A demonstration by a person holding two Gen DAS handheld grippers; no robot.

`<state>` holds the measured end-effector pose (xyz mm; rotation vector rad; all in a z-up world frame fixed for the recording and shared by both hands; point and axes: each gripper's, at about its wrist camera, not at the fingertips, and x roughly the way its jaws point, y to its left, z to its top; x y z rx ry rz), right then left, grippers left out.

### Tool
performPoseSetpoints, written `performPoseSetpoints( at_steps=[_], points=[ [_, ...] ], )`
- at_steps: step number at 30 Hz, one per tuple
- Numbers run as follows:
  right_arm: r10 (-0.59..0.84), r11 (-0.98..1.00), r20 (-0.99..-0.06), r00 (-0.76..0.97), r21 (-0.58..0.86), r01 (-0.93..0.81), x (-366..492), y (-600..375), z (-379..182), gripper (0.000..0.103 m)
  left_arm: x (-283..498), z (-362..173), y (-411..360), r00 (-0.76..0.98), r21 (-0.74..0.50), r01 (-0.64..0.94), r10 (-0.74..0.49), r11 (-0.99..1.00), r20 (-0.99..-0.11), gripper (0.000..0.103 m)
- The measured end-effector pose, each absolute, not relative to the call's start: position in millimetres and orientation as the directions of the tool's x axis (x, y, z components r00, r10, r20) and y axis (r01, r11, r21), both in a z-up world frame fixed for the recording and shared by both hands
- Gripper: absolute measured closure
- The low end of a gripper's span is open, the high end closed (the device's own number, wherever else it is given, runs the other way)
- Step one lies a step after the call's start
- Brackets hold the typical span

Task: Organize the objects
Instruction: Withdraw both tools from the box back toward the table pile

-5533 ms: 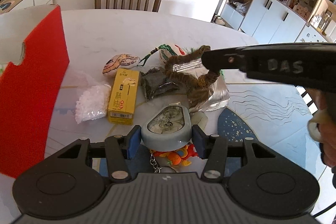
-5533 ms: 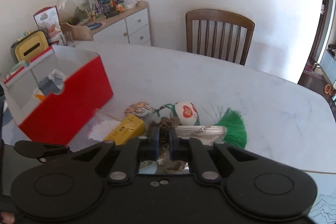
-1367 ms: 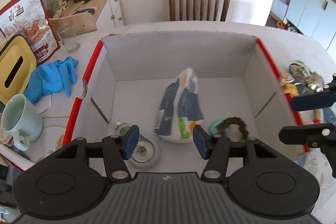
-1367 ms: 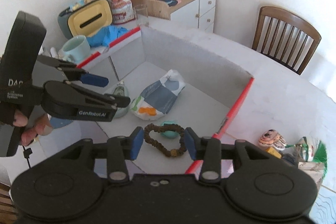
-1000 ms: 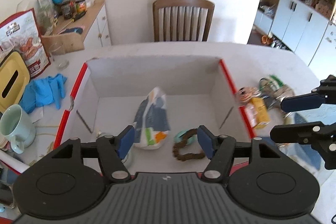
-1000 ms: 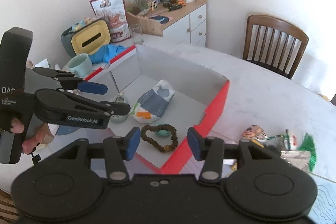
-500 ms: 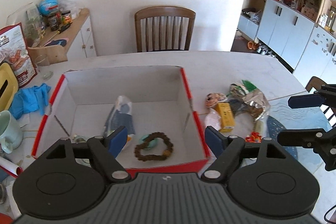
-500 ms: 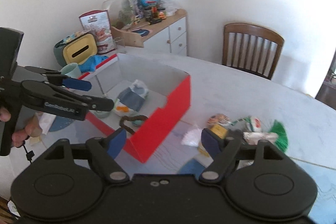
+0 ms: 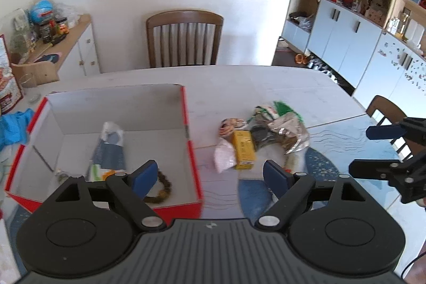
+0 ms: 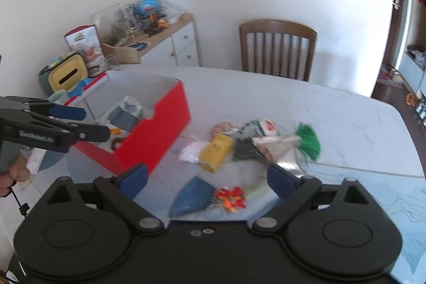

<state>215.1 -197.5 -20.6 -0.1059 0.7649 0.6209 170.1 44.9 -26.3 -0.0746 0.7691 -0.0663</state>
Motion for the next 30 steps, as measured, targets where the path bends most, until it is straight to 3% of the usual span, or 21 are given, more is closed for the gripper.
performPoseSetpoints(
  at_steps=[6,10,14,30],
  points=[
    [0.444,0.849,-0.689,0.573,0.12,-0.514,221.4,-225.8,-31.1,0.007,175.5,-35.9,18.3,0.695,-0.109,0.076,-0.131,0.991,-0.707,0.014],
    [0.426,0.864,-0.696,0.578,0.124,-0.487,227.7,-242.1,-36.1,0.007,180.5,-44.5,2.4,0.693,-0.113,0.091,-0.144,0.989,-0.706,0.003],
    [0.41,0.874,-0.702,0.582,0.119,-0.471,234.4,-255.3,-40.8,0.007,184.4,-52.9,-12.2,0.694,-0.132,0.122,-0.18,0.984,-0.697,0.001],
    [0.396,0.877,-0.744,0.538,0.132,-0.463,277.3,-274.2,-74.4,0.008,216.9,-116.6,-73.8,0.64,-0.101,0.174,-0.19,0.98,-0.744,0.001]
  ],
)
